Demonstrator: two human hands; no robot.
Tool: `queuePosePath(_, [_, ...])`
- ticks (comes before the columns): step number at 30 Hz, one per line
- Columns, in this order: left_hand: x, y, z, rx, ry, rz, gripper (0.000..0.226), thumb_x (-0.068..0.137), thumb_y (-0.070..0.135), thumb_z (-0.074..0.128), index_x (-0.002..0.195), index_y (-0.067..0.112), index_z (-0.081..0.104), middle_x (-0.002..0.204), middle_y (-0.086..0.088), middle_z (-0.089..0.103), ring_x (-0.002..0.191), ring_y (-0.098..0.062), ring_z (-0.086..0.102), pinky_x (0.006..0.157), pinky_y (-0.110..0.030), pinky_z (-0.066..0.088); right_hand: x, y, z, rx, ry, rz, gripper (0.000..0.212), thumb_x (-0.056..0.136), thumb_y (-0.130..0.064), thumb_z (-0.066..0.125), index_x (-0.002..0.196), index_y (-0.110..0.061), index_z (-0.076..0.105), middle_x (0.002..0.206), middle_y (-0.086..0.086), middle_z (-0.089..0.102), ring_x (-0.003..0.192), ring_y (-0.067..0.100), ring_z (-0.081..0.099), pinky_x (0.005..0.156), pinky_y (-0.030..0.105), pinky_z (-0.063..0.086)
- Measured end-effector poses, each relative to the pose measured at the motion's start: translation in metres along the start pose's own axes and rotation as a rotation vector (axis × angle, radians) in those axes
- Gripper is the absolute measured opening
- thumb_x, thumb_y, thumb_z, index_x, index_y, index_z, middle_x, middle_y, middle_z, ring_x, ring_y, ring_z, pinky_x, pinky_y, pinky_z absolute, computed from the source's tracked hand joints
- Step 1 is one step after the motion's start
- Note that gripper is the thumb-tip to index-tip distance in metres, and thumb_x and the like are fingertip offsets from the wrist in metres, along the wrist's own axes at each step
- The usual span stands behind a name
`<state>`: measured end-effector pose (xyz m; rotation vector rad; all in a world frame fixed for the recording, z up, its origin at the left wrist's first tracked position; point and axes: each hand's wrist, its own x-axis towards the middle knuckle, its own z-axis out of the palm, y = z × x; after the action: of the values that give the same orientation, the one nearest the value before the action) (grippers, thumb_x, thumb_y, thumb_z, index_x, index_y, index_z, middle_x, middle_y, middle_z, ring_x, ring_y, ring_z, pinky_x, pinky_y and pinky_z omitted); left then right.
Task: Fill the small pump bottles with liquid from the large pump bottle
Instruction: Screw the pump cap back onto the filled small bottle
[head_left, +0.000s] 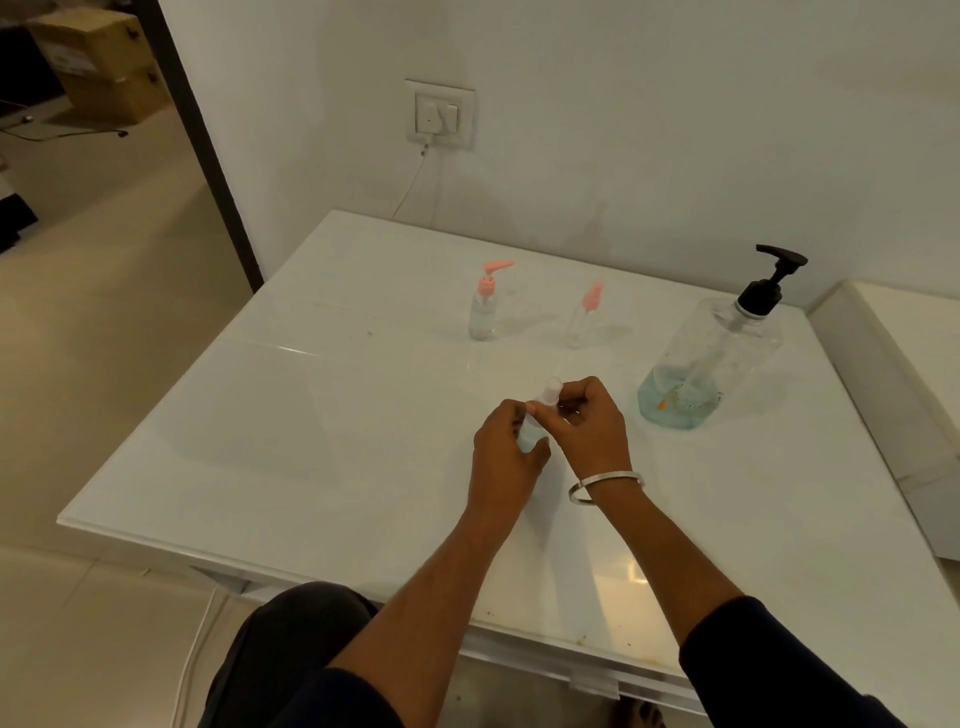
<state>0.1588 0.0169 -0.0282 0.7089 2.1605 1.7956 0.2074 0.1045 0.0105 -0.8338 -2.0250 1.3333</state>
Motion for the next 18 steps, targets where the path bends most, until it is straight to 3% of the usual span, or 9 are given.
queuePosePath(3, [0.000, -0.001, -0.001, -0.004, -0.015, 0.008, 0.024, 0.079, 0.008, 0.072, 0.095, 0.019, 0.057, 0.086, 0.012, 0.061, 0.080, 0.009, 0.056, 0.070, -0.002, 0.041, -0.001, 0.004, -0.008, -0.003, -0.115, -0.024, 0.034, 0.074, -0.028, 0.075, 0.103, -0.019, 0.059, 0.102, 0.000, 0.066, 0.095, 0.010, 0.064, 0.083, 0.019, 0.052])
queuePosePath(6, [0.000, -0.001, -0.002, 0.002, -0.009, 0.008, 0.025, 0.078, 0.010, 0.072, 0.096, 0.018, 0.057, 0.087, 0.010, 0.061, 0.079, 0.006, 0.057, 0.071, -0.002, 0.041, 0.000, 0.005, -0.014, -0.045, -0.172, -0.069, 0.035, 0.081, -0.023, 0.068, 0.114, -0.014, 0.062, 0.105, -0.001, 0.068, 0.097, 0.006, 0.064, 0.082, 0.010, 0.049])
queuePosePath(8, [-0.001, 0.000, -0.001, 0.014, -0.008, 0.012, 0.025, 0.078, 0.011, 0.073, 0.097, 0.017, 0.057, 0.087, 0.011, 0.060, 0.078, 0.003, 0.057, 0.071, -0.001, 0.041, 0.000, 0.004, -0.013, -0.044, -0.140, -0.063, 0.031, 0.079, -0.022, 0.070, 0.108, -0.012, 0.064, 0.100, 0.001, 0.069, 0.091, 0.005, 0.065, 0.077, 0.006, 0.049])
queuePosePath(13, [0.000, 0.000, 0.000, 0.006, -0.007, 0.006, 0.025, 0.079, 0.010, 0.072, 0.096, 0.016, 0.056, 0.085, 0.011, 0.058, 0.075, 0.004, 0.055, 0.072, -0.002, 0.042, -0.001, 0.001, 0.000, 0.012, 0.002, -0.011, 0.028, 0.071, -0.023, 0.078, 0.087, -0.013, 0.058, 0.086, 0.003, 0.066, 0.081, 0.013, 0.065, 0.073, 0.014, 0.052])
queuePosePath(18, [0.001, 0.000, -0.001, 0.013, -0.015, 0.001, 0.025, 0.079, 0.011, 0.073, 0.095, 0.020, 0.056, 0.086, 0.013, 0.059, 0.078, 0.003, 0.057, 0.072, -0.003, 0.042, -0.001, -0.001, -0.007, 0.007, -0.085, -0.020, 0.029, 0.074, -0.025, 0.075, 0.096, -0.020, 0.057, 0.093, -0.006, 0.064, 0.087, 0.004, 0.063, 0.075, 0.010, 0.050])
